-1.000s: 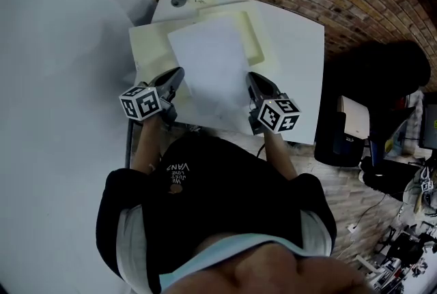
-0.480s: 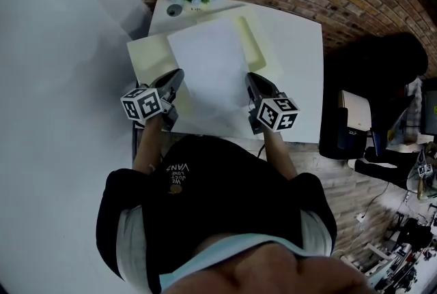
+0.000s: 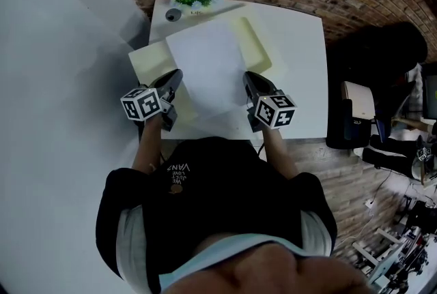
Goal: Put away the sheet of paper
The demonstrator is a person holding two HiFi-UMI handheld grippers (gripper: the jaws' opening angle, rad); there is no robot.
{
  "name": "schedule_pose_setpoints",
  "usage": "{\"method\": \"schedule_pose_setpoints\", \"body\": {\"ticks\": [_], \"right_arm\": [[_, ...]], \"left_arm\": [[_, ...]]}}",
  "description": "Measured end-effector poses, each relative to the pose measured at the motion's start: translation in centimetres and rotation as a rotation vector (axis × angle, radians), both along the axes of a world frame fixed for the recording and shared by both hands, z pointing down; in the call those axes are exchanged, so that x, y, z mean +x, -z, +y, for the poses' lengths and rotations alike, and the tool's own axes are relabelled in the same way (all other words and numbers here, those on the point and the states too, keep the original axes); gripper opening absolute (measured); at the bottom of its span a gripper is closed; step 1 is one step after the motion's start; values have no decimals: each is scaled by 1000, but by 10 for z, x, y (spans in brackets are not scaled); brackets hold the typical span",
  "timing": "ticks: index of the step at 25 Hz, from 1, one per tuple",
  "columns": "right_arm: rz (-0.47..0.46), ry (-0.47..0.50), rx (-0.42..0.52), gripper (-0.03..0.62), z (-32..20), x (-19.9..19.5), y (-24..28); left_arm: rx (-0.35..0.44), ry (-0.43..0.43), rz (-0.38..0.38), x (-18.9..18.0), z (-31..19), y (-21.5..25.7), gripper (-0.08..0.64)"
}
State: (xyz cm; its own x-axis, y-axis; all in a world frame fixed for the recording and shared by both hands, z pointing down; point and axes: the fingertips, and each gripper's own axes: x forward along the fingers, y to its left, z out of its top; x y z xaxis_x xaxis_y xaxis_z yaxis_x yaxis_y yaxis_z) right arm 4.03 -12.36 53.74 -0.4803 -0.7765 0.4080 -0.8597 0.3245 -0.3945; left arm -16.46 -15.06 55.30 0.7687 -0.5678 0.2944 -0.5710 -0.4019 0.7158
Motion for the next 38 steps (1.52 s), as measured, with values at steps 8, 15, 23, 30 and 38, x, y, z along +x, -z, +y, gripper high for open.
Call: {"method": "schedule_pose_setpoints", "body": {"ticks": [8, 15, 23, 30, 38], "right_arm": [[20, 42, -25, 0, -17, -5, -11], [11, 112, -66, 0, -30, -13, -25], [15, 181, -118, 0, -35, -20, -44], [29, 226, -139, 0, -40, -25, -54], [25, 256, -142, 0, -45, -31, -53]], "left_arm": [[-21, 49, 4, -6, -8, -8, 0], [-58, 109, -14, -15, -12, -21, 0], [-103, 148, -44, -23, -16, -39, 0], [-135, 185, -46, -26, -15, -56, 0], [-166, 199, -80, -30, -14, -70, 0]]}}
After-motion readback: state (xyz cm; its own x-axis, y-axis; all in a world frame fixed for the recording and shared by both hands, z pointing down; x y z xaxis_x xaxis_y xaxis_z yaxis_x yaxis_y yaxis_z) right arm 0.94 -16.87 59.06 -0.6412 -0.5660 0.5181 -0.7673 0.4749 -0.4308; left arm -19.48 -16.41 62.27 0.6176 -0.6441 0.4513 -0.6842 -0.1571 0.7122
